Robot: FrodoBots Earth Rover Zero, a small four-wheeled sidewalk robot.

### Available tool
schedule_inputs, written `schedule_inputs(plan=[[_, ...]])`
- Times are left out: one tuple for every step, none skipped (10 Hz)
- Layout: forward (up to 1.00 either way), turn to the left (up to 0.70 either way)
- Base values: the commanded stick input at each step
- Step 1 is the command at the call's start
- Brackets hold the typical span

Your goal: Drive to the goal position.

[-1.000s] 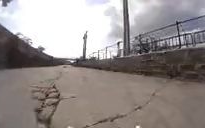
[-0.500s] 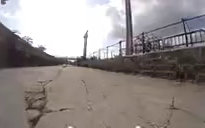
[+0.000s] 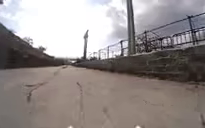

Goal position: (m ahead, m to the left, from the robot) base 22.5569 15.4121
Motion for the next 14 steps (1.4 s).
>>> schedule_inputs(plan=[[1.00, 0.00], [1.00, 0.00], [1.00, 0.00], [1.00, 0.00], [1.00, 0.00], [1.00, 0.00], [1.00, 0.00], [1.00, 0.00], [1.00, 0.00], [1.00, 0.00], [1.00, 0.00], [1.00, 0.05], [1.00, 0.18], [1.00, 0.24]])
